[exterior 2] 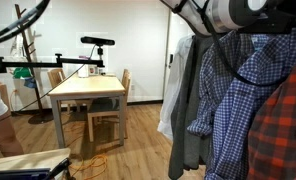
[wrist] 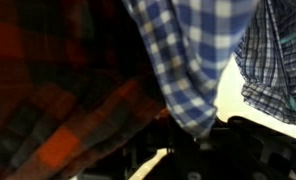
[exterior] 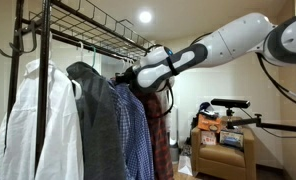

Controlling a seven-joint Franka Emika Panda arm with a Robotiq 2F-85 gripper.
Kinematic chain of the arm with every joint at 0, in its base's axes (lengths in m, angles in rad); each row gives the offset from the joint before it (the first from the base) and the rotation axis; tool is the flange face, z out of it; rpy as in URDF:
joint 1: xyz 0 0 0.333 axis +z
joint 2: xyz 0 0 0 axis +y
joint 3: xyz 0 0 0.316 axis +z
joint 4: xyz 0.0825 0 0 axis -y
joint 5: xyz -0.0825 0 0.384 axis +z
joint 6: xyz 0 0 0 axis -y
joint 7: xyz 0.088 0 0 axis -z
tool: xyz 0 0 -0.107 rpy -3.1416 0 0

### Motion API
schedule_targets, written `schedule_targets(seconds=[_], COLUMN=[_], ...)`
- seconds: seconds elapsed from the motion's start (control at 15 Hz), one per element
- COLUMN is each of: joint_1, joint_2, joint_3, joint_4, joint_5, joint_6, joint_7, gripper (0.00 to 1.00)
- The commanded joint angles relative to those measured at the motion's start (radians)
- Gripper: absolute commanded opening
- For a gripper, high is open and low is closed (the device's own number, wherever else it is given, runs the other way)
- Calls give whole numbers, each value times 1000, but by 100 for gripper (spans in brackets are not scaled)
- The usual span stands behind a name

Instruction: Unhang the blue checkered shirt on the right side of the rail, hang the blue checkered shirt back on the rail

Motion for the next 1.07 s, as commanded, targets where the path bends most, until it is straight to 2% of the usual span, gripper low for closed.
schedule_targets(seconds=[0.0, 0.2, 0.47, 0.67, 0.87, 1.0], joint_1=[65, 98, 106, 89, 50, 55], joint_2=[-80, -82, -54, -28, 5, 37], joint_3=[-58, -82, -83, -62, 0, 8], joint_4=[-100, -82, 19, 94, 181, 217], joint_5=[-6, -4, -11, -20, -7, 3], joint_6=[106, 142, 97, 28, -97, -161], joint_7=[15, 1, -7, -13, -37, -28], gripper=[8, 8, 9, 8, 8, 8])
